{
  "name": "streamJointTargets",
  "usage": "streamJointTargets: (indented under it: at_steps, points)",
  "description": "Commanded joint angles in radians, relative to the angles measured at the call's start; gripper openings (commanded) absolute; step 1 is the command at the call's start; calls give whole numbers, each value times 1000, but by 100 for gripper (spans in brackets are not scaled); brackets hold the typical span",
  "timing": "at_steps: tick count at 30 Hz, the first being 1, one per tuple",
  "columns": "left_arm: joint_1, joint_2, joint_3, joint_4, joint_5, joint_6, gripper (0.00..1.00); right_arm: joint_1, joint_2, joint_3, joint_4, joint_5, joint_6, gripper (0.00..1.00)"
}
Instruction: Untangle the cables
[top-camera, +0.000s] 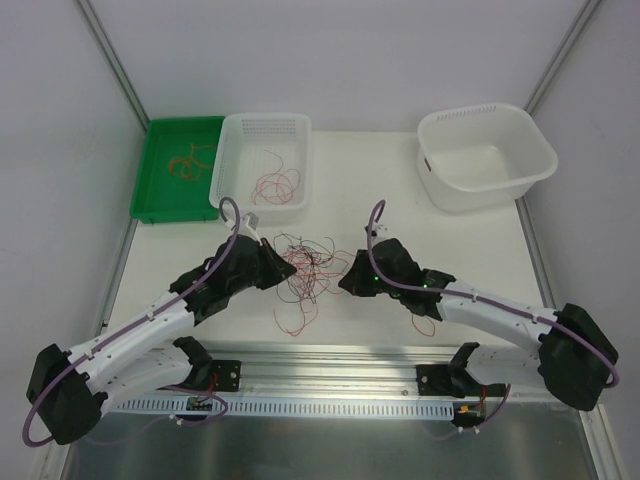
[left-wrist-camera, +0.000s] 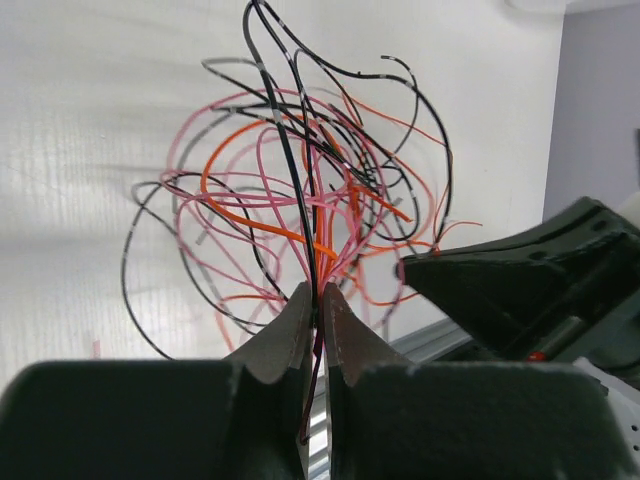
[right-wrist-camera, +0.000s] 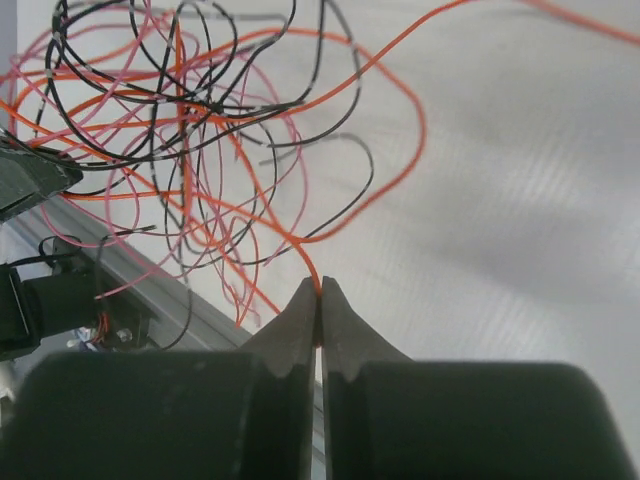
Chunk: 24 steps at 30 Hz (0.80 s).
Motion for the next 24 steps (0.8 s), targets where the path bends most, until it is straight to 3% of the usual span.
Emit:
streamJointTargets:
  at_steps: [1, 7, 13, 19, 23, 24]
  points:
    - [16, -46, -27, 6, -81, 46, 1, -23, -126, 65, -201, 161, -94, 1]
    - [114, -61, -82, -27, -35, 64, 6, -138, -341, 102, -482, 261, -232, 1]
    - [125, -49, -96, -26, 43, 84, 17, -143, -360, 174, -562, 197, -344, 1]
    - [128, -72, -133, -63, 51, 95, 17, -142, -394, 263, -649, 244, -387, 1]
    - [129, -55, -112, -69, 93, 120, 45, -142, -406, 334, -680, 156, -430, 1]
    - [129, -45, -77, -69, 116, 146, 61, -140, -407, 345, -683, 136, -438, 1]
